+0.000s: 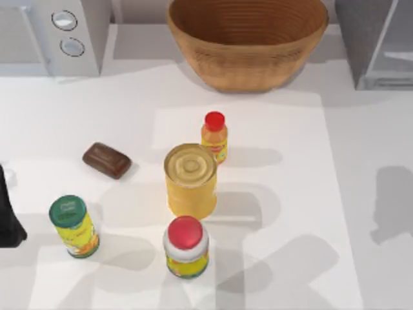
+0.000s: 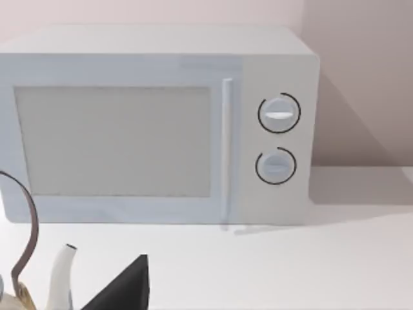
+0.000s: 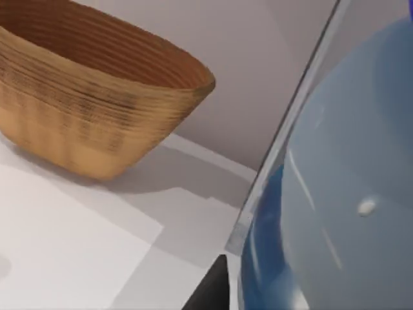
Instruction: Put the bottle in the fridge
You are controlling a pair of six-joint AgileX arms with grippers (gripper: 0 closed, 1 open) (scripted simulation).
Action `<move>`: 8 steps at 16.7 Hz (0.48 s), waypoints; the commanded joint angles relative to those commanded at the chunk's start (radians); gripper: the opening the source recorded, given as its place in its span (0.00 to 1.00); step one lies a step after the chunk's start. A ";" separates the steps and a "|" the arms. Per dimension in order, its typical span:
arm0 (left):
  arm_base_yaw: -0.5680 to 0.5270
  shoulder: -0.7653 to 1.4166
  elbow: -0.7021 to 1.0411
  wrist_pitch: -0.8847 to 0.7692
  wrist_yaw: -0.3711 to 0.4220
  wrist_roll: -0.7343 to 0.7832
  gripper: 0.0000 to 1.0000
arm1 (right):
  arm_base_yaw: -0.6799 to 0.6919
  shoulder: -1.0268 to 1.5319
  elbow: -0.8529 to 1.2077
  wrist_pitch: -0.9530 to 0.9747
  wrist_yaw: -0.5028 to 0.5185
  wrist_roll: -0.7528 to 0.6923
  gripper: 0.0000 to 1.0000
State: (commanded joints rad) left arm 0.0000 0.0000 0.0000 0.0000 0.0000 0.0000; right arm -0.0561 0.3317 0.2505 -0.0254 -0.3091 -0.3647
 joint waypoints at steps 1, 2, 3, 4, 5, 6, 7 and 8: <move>0.000 0.000 0.000 0.000 0.000 0.000 1.00 | 0.015 -0.068 -0.044 0.008 0.058 0.074 0.01; 0.000 0.000 0.000 0.000 0.000 0.000 1.00 | 0.028 -0.131 -0.087 0.013 0.113 0.144 0.01; 0.000 0.000 0.000 0.000 0.000 0.000 1.00 | 0.038 -0.185 -0.127 0.018 0.164 0.206 0.01; 0.000 0.000 0.000 0.000 0.000 0.000 1.00 | 0.045 -0.231 -0.164 0.021 0.209 0.258 0.01; 0.000 0.000 0.000 0.000 0.000 0.000 1.00 | 0.051 -0.269 -0.196 0.023 0.247 0.300 0.01; 0.000 0.000 0.000 0.000 0.000 0.000 1.00 | 0.054 -0.299 -0.221 0.024 0.276 0.332 0.01; 0.000 0.000 0.000 0.000 0.000 0.000 1.00 | 0.055 -0.320 -0.240 0.025 0.297 0.353 0.01; 0.000 0.000 0.000 0.000 0.000 0.000 1.00 | 0.056 -0.331 -0.249 0.025 0.308 0.364 0.01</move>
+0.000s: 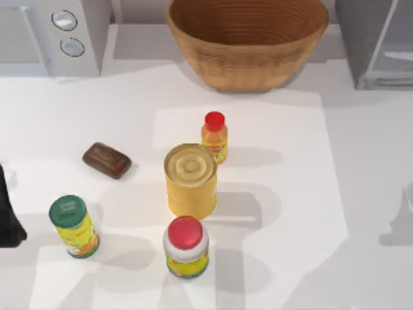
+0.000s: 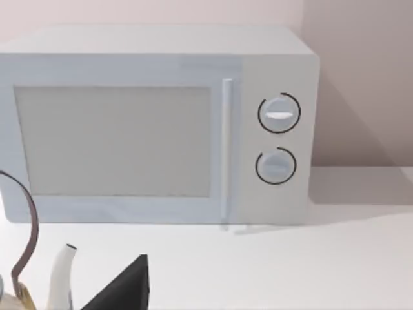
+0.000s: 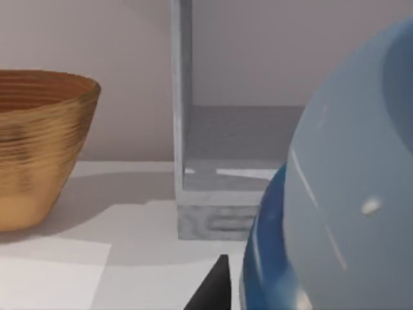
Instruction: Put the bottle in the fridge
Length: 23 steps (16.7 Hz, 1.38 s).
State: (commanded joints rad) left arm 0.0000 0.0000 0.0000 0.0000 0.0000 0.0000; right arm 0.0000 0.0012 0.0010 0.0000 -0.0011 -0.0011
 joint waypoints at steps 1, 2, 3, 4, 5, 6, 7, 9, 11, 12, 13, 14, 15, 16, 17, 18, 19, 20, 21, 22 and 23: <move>0.000 0.000 0.000 0.000 0.000 0.000 1.00 | 0.000 -0.001 -0.001 0.000 0.001 0.001 0.01; 0.000 0.000 0.000 0.000 0.000 0.000 1.00 | 0.000 -0.001 -0.001 0.000 0.001 0.001 0.01; 0.000 0.000 0.000 0.000 0.000 0.000 1.00 | 0.000 -0.001 -0.001 0.000 0.001 0.001 0.01; 0.000 0.000 0.000 0.000 0.000 0.000 1.00 | -0.002 0.004 -0.001 -0.001 -0.001 0.001 0.01; 0.000 0.000 0.000 0.000 0.000 0.000 1.00 | -0.002 0.004 -0.001 -0.001 -0.001 0.001 0.01; 0.000 0.000 0.000 0.000 0.000 0.000 1.00 | -0.001 0.013 0.007 0.007 -0.004 0.001 0.01; 0.000 0.000 0.000 0.000 0.000 0.000 1.00 | 0.000 0.032 0.023 0.023 -0.008 0.001 0.01; 0.000 0.000 0.000 0.000 0.000 0.000 1.00 | 0.003 0.099 0.077 0.081 -0.021 0.002 0.01; 0.000 0.000 0.000 0.000 0.000 0.000 1.00 | 0.002 0.204 0.155 0.172 -0.037 0.004 0.01; 0.000 0.000 0.000 0.000 0.000 0.000 1.00 | 0.000 0.270 0.201 0.227 -0.046 0.005 0.01; 0.000 0.000 0.000 0.000 0.000 0.000 1.00 | -0.004 0.346 0.250 0.287 -0.055 0.006 0.01; 0.000 0.000 0.000 0.000 0.000 0.000 1.00 | -0.010 0.431 0.303 0.352 -0.065 0.007 0.01; 0.000 0.000 0.000 0.000 0.000 0.000 1.00 | -0.018 0.526 0.357 0.421 -0.075 0.008 0.01; 0.000 0.000 0.000 0.000 0.000 0.000 1.00 | -0.027 0.629 0.412 0.494 -0.086 0.008 0.01; 0.000 0.000 0.000 0.000 0.000 0.000 1.00 | -0.038 0.742 0.466 0.571 -0.097 0.008 0.01; 0.000 0.000 0.000 0.000 0.000 0.000 1.00 | -0.050 0.863 0.520 0.646 -0.108 0.007 0.01; 0.000 0.000 0.000 0.000 0.000 0.000 1.00 | -0.063 0.989 0.573 0.719 -0.120 0.006 0.01; 0.000 0.000 0.000 0.000 0.000 0.000 1.00 | -0.077 1.114 0.623 0.783 -0.131 0.004 0.01; 0.000 0.000 0.000 0.000 0.000 0.000 1.00 | -0.092 1.231 0.669 0.839 -0.143 0.003 0.01; 0.000 0.000 0.000 0.000 0.000 0.000 1.00 | -0.107 1.341 0.714 0.885 -0.153 0.002 0.01; 0.000 0.000 0.000 0.000 0.000 0.000 1.00 | -0.123 1.442 0.756 0.924 -0.164 0.001 0.01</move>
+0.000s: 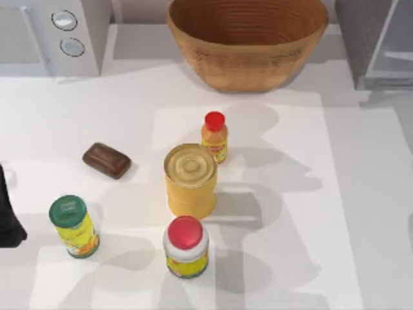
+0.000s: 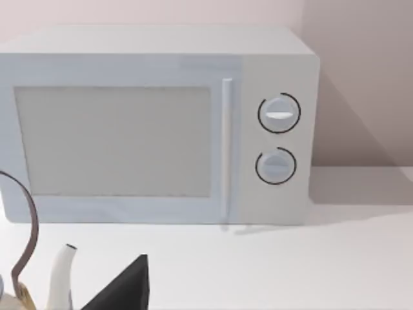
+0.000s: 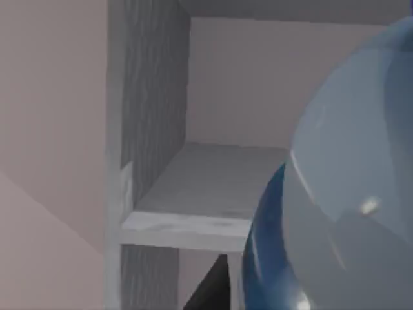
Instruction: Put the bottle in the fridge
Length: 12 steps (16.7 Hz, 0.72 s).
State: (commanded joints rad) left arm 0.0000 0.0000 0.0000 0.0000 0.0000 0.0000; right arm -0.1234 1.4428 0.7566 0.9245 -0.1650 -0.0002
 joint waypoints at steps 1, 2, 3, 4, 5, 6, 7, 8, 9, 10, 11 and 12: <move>0.000 0.000 0.000 0.000 0.000 0.000 1.00 | -0.016 0.092 0.039 0.034 -0.010 0.000 0.01; 0.000 0.000 0.000 0.000 0.000 0.000 1.00 | -0.033 0.174 0.075 0.067 -0.020 0.000 0.01; 0.000 0.000 0.000 0.000 0.000 0.000 1.00 | -0.050 0.249 0.107 0.099 -0.030 0.000 0.01; 0.000 0.000 0.000 0.000 0.000 0.000 1.00 | -0.066 0.317 0.137 0.130 -0.040 0.001 0.01; 0.000 0.000 0.000 0.000 0.000 0.000 1.00 | -0.082 0.384 0.162 0.156 -0.050 0.002 0.01; 0.000 0.000 0.000 0.000 0.000 0.000 1.00 | -0.098 0.449 0.182 0.176 -0.060 0.004 0.01; 0.000 0.000 0.000 0.000 0.000 0.000 1.00 | -0.113 0.507 0.197 0.188 -0.068 0.006 0.01; 0.000 0.000 0.000 0.000 0.000 0.000 1.00 | -0.126 0.557 0.209 0.192 -0.076 0.007 0.01; 0.000 0.000 0.000 0.000 0.000 0.000 1.00 | -0.138 0.599 0.218 0.195 -0.082 0.009 0.01; 0.000 0.000 0.000 0.000 0.000 0.000 1.00 | -0.146 0.631 0.223 0.199 -0.086 0.011 0.01; 0.000 0.000 0.000 0.000 0.000 0.000 1.00 | -0.152 0.653 0.226 0.201 -0.089 0.012 0.01; 0.000 0.000 0.000 0.000 0.000 0.000 1.00 | -0.156 0.666 0.227 0.201 -0.091 0.013 0.01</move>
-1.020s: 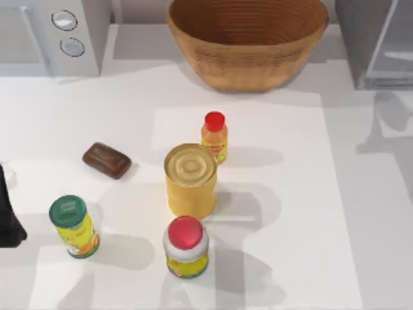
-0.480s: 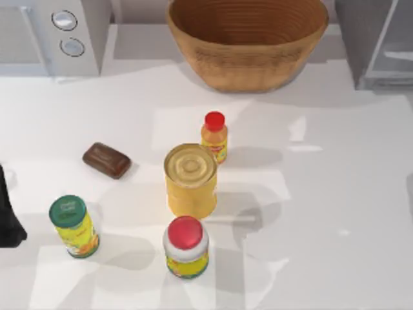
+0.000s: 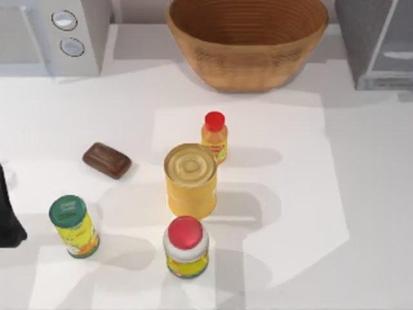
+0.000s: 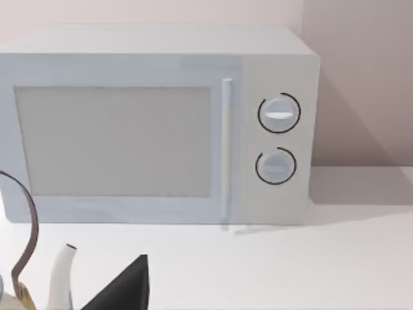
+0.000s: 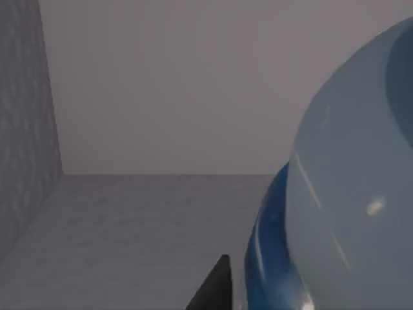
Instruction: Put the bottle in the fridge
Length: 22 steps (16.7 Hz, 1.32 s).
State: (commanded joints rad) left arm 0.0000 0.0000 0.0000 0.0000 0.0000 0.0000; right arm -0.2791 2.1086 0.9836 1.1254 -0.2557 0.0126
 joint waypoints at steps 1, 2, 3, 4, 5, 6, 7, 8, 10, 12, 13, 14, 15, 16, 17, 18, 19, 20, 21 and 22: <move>0.000 0.000 0.000 0.000 0.000 0.000 1.00 | -0.001 0.003 0.000 0.000 0.000 0.000 0.01; 0.000 0.000 0.000 0.000 0.000 0.000 1.00 | -0.001 0.003 0.000 0.000 0.000 0.000 0.01; 0.000 0.000 0.000 0.000 0.000 0.000 1.00 | -0.001 0.003 0.000 0.000 0.000 0.000 0.01; 0.000 0.000 0.000 0.000 0.000 0.000 1.00 | -0.001 0.003 0.000 0.000 0.000 0.000 0.01; 0.000 0.000 0.000 0.000 0.000 0.000 1.00 | 0.004 0.003 -0.005 -0.002 0.000 0.001 0.01; 0.000 0.000 0.000 0.000 0.000 0.000 1.00 | 0.005 0.005 -0.003 -0.004 0.000 0.002 0.01; 0.000 0.000 0.000 0.000 0.000 0.000 1.00 | 0.010 0.017 0.010 -0.014 0.000 0.002 0.01; 0.000 0.000 0.000 0.000 0.000 0.000 1.00 | 0.016 0.037 0.034 -0.028 0.001 0.003 0.01; 0.000 0.000 0.000 0.000 0.000 0.000 1.00 | 0.028 0.084 0.113 -0.065 0.005 0.001 0.01; 0.000 0.000 0.000 0.000 0.000 0.000 1.00 | 0.037 0.133 0.232 -0.106 0.012 -0.001 0.01; 0.000 0.000 0.000 0.000 0.000 0.000 1.00 | 0.041 0.157 0.297 -0.126 0.016 0.000 0.01; 0.000 0.000 0.000 0.000 0.000 0.000 1.00 | 0.044 0.179 0.357 -0.148 0.021 0.001 0.01; 0.000 0.000 0.000 0.000 0.000 0.000 1.00 | 0.048 0.202 0.407 -0.172 0.028 0.001 0.01; 0.000 0.000 0.000 0.000 0.000 0.000 1.00 | 0.050 0.224 0.446 -0.198 0.035 0.002 0.01; 0.000 0.000 0.000 0.000 0.000 0.000 1.00 | 0.052 0.245 0.476 -0.220 0.043 0.001 0.01; 0.000 0.000 0.000 0.000 0.000 0.000 1.00 | 0.053 0.261 0.494 -0.237 0.050 0.000 0.01; 0.000 0.000 0.000 0.000 0.000 0.000 1.00 | 0.054 0.269 0.502 -0.244 0.053 -0.001 0.01; 0.000 0.000 0.000 0.000 0.000 0.000 1.00 | 0.054 0.269 0.502 -0.245 0.053 -0.001 0.01; 0.000 0.000 0.000 0.000 0.000 0.000 1.00 | 0.054 0.269 0.502 -0.245 0.053 -0.001 0.01; 0.000 0.000 0.000 0.000 0.000 0.000 1.00 | 0.054 0.269 0.502 -0.245 0.053 -0.001 0.01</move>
State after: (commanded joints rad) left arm 0.0000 0.0000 0.0000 0.0000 0.0000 0.0000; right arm -0.2253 2.3773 1.4860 0.8808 -0.2025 0.0119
